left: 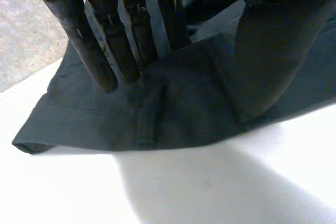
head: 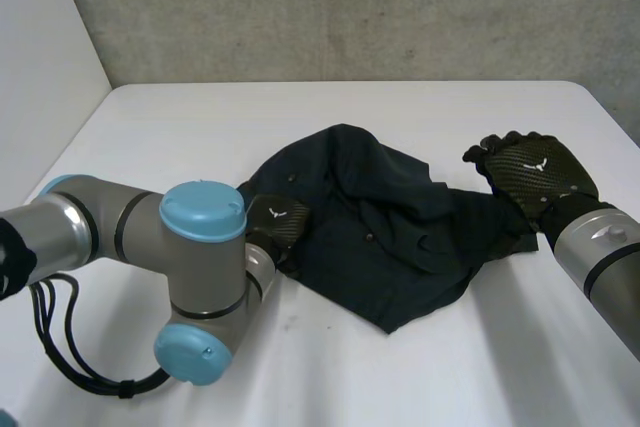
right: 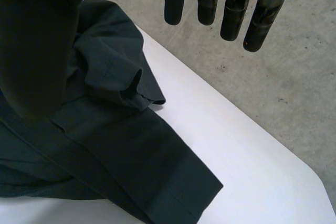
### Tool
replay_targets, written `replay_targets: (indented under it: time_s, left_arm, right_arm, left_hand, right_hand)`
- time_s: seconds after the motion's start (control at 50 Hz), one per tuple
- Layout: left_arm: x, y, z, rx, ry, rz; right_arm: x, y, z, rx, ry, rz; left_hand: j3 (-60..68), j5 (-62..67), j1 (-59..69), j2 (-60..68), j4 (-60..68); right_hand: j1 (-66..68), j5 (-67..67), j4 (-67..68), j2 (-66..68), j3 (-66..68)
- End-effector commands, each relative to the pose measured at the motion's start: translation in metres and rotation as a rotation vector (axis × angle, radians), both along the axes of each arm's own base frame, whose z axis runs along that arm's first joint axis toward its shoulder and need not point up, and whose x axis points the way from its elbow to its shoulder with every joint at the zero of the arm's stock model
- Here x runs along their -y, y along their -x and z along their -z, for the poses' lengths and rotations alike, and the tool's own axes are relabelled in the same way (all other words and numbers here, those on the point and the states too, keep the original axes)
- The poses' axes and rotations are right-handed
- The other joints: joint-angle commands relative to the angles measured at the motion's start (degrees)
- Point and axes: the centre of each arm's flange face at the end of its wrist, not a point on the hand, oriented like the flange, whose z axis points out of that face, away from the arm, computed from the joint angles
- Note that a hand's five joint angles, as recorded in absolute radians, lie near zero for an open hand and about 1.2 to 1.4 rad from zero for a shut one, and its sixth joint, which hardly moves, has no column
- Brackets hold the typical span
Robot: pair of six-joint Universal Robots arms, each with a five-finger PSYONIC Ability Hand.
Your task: Fold the shorts.
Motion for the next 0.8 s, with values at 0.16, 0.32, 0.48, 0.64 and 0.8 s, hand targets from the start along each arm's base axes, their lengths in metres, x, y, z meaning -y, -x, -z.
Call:
replay_targets:
  time_s: [0.16,0.32,0.48,0.64,0.8]
  left_arm:
    - [0.047,-0.032,-0.047,-0.017,0.196,-0.265]
    - [0.097,-0.090,-0.130,-0.138,0.397,-0.454]
    - [0.098,-0.075,-0.180,-0.231,0.529,-0.385]
    - [0.040,0.016,-0.168,-0.314,0.521,0.001]
    - [-0.028,0.096,-0.098,-0.327,0.439,0.300]
  right_arm:
    - [0.001,0.000,0.001,-0.018,0.004,-0.001]
    - [0.001,0.000,0.001,-0.018,0.003,-0.001]
    - [0.000,0.001,0.002,-0.020,0.000,0.002]
    - [-0.001,0.002,0.006,-0.025,-0.009,0.006]
    - [0.004,0.005,0.006,-0.018,-0.003,0.027]
  left_hand:
    - [39.1,39.2,37.6,38.7,38.9]
    - [39.1,39.2,37.6,38.7,38.9]
    - [39.1,39.2,37.6,38.7,38.9]
    - [39.1,39.2,37.6,38.7,38.9]
    - [39.1,39.2,37.6,38.7,38.9]
  right_hand:
    - [-1.9,-4.0,-3.8,-2.9,-2.3]
    - [-1.9,-4.0,-3.8,-2.9,-2.3]
    - [-1.9,-4.0,-3.8,-2.9,-2.3]
    - [-1.9,-4.0,-3.8,-2.9,-2.3]
    - [-1.9,-4.0,-3.8,-2.9,-2.3]
